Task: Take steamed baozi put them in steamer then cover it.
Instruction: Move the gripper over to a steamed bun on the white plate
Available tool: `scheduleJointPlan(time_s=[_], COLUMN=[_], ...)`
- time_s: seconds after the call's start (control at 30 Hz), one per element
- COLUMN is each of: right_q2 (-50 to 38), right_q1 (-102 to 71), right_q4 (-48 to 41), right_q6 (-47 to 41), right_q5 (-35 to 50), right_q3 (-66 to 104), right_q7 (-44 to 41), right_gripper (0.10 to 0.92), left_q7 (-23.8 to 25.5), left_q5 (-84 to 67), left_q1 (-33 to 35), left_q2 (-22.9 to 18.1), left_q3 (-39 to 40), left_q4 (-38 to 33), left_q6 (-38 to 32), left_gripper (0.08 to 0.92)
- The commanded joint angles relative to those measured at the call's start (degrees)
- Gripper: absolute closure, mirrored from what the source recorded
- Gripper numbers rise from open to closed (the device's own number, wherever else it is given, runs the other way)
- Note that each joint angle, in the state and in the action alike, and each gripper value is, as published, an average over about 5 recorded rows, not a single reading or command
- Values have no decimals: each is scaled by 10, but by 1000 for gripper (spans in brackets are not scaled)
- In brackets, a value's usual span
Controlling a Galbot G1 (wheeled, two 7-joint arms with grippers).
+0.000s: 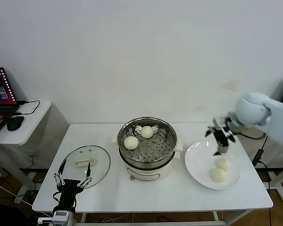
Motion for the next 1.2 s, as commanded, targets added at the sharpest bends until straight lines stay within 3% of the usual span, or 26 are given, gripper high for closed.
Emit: scheduleJointPlan(time_s=[0.03,0.4,1.2], right_q2=[-91,-40,55], right_q1=[-243,-388,-415], right_q4=[14,-42,-145], right_q6=[46,56,62], right_q5=[-118,-171,-198], right_q3=[167,277,287], right_q7=[-4,30,55], right_gripper=[202,202,238], left_q7=[0,-1,-2], left_q5=[4,10,10], left_q1=[2,5,5], left_q2=[-3,-9,-11], left_q3=[-1,-1,-6], left_q4=[2,7,13], left_q6=[1,1,1], left_gripper=[177,177,177])
